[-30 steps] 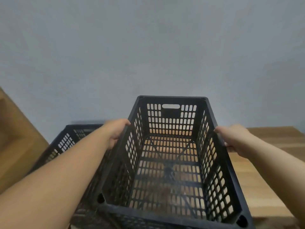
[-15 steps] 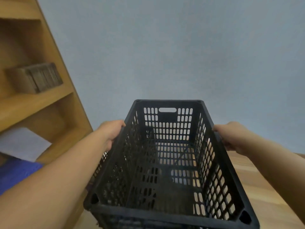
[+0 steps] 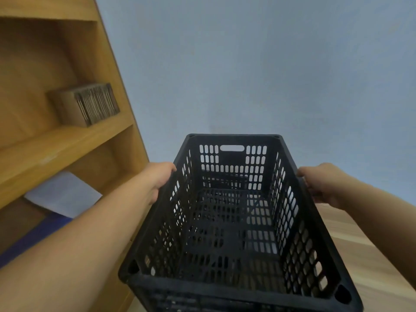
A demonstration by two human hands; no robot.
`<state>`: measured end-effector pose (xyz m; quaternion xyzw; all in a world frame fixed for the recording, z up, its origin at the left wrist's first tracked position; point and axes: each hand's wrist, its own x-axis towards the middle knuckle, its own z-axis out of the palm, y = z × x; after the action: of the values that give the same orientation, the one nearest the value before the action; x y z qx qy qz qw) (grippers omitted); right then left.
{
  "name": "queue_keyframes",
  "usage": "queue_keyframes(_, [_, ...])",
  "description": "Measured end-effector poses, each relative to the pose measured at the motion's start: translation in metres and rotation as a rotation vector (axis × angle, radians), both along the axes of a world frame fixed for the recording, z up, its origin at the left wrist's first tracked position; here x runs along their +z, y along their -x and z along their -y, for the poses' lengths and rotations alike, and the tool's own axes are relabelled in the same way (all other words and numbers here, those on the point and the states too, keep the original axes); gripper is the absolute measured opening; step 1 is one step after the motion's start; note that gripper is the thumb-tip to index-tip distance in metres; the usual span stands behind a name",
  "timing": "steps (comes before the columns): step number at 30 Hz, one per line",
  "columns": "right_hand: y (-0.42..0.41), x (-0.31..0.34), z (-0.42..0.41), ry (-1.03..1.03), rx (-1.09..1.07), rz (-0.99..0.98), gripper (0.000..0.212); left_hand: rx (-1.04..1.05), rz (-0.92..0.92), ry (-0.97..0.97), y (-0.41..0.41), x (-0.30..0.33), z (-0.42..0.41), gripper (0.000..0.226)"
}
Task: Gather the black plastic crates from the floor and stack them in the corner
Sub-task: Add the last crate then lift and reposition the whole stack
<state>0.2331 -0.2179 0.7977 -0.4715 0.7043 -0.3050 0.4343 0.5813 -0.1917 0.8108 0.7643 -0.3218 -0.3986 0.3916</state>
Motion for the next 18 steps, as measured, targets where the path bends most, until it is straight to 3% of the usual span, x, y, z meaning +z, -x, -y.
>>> queue_keyframes(8, [-0.025, -0.004, 0.057, -0.022, 0.047, 0.021, 0.020, 0.020, -0.011, -0.018, -0.021, -0.008, 0.037, 0.015])
queue_keyframes(18, [-0.055, -0.003, 0.103, -0.017, 0.035, 0.023, 0.015, 0.016, -0.004, -0.020, -0.048, -0.008, 0.094, 0.019])
